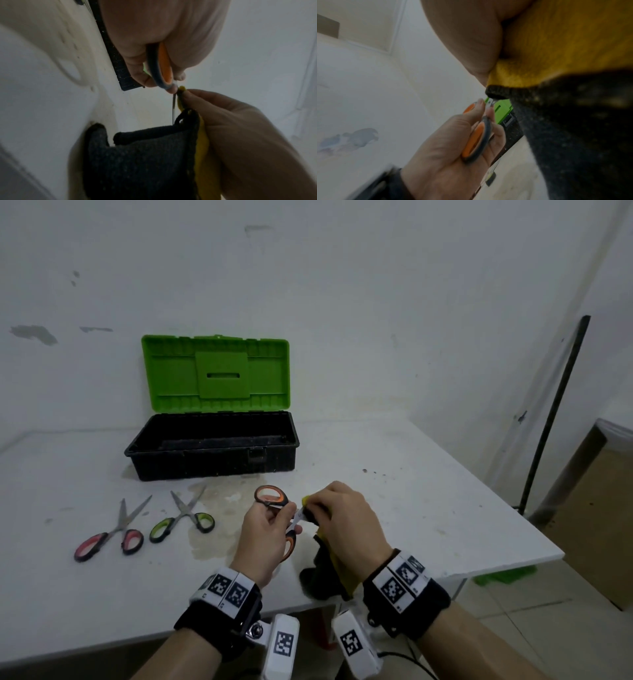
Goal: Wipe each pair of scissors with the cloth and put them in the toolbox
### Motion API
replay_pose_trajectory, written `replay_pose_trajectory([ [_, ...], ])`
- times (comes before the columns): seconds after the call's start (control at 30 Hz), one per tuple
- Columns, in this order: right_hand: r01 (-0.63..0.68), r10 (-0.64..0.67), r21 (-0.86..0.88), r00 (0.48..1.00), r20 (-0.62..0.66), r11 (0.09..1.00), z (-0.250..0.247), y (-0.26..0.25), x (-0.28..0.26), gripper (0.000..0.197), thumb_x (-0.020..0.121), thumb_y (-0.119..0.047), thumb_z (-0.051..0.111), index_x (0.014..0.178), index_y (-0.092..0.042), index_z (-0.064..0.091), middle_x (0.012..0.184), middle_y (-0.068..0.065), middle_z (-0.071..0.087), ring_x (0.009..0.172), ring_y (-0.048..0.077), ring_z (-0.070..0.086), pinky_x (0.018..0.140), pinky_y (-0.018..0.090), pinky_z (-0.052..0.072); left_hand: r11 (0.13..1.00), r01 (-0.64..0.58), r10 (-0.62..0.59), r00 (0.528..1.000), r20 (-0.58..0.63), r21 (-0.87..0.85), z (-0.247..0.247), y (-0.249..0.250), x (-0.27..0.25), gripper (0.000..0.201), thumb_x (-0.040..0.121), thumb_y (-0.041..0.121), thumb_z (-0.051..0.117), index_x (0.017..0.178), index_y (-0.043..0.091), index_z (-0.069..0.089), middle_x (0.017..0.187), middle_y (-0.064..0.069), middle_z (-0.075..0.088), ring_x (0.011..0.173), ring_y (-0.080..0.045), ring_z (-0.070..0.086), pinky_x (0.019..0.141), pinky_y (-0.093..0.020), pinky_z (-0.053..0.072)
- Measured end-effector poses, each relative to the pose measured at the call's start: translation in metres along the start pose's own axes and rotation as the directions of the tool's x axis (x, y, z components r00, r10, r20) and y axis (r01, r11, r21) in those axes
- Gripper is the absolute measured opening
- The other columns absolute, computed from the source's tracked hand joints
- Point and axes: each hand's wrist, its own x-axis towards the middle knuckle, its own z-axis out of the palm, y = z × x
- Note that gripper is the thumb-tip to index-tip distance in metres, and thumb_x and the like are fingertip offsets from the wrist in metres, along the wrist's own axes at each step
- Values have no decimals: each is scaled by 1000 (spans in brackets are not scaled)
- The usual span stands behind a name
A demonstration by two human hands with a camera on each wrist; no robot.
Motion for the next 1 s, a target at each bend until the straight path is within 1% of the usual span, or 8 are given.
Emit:
replay_pose_trajectory([
  [0.07, -57, 56, -4, 998, -22, 998, -3, 5, 7, 19, 97, -30, 53, 95, -26, 72, 94, -7, 57, 82, 15, 57, 69, 36, 52, 1000, -15, 15, 1000, 3, 26, -2, 1, -1, 10, 99, 9, 58, 95, 1, 60, 85, -12, 69, 63, -11, 70, 72, -38, 61],
  [0.23, -196, 194, -55, 981, -27, 979, -23, 16, 21, 23, 99, -28, 48, 93, -23, 70, 97, -4, 53, 83, 19, 56, 70, 37, 52, 995, -31, 32, 999, -3, 90, -8, 0, -2, 8, 99, 9, 58, 94, 2, 59, 87, -11, 70, 63, -16, 71, 58, -21, 56],
  [0.4, -14, 25, -79, 989, 148, 997, -23, -9, 11, 23, 99, -29, 48, 100, -23, 70, 104, -4, 55, 90, 20, 57, 75, 40, 53, 986, -87, 84, 996, 28, 140, -6, -1, 0, 7, 97, 8, 59, 96, 1, 59, 84, -9, 70, 67, -17, 70, 66, -30, 60],
  [0.47, -2, 26, -119, 979, 202, 993, -19, -11, 11, 23, 99, -29, 48, 102, -23, 70, 106, -3, 55, 91, 22, 58, 75, 41, 53, 983, -107, 100, 993, 58, 152, -4, -1, -3, 6, 97, 9, 60, 95, 4, 61, 83, -7, 71, 70, -17, 71, 71, -34, 61],
  [0.63, -154, 180, -202, 976, 120, 967, -23, 12, 23, 23, 100, -29, 47, 102, -22, 68, 105, 0, 54, 92, 24, 59, 73, 35, 50, 985, -77, 70, 996, 45, 156, -7, -5, -5, 5, 96, 9, 61, 93, 5, 61, 80, -5, 71, 70, -18, 72, 75, -43, 61],
  [0.73, -229, 234, -130, 972, 27, 965, -29, 19, 24, 22, 100, -27, 46, 99, -21, 67, 102, -1, 54, 87, 23, 58, 71, 35, 49, 992, -40, 39, 999, 14, 116, -8, -5, -3, 8, 97, 8, 60, 92, 2, 59, 82, -9, 68, 65, -13, 70, 73, -39, 61],
  [0.9, -50, 50, -50, 999, 2, 997, -16, -5, 2, 20, 99, -27, 47, 96, -24, 66, 100, -9, 55, 82, 16, 57, 70, 36, 51, 994, 93, -96, 994, -52, -54, -2, -4, 4, 15, 100, 14, 58, 101, 0, 62, 88, -14, 68, 66, -16, 70, 66, -33, 56],
  [1.0, -55, 56, -61, 998, 17, 997, -3, -7, -1, 20, 99, -28, 46, 98, -25, 66, 103, -8, 56, 84, 18, 59, 70, 39, 52, 990, 108, -111, 993, -27, -88, 5, -3, 1, 16, 100, 15, 57, 100, 0, 63, 84, -12, 66, 65, -15, 70, 60, -28, 55],
])
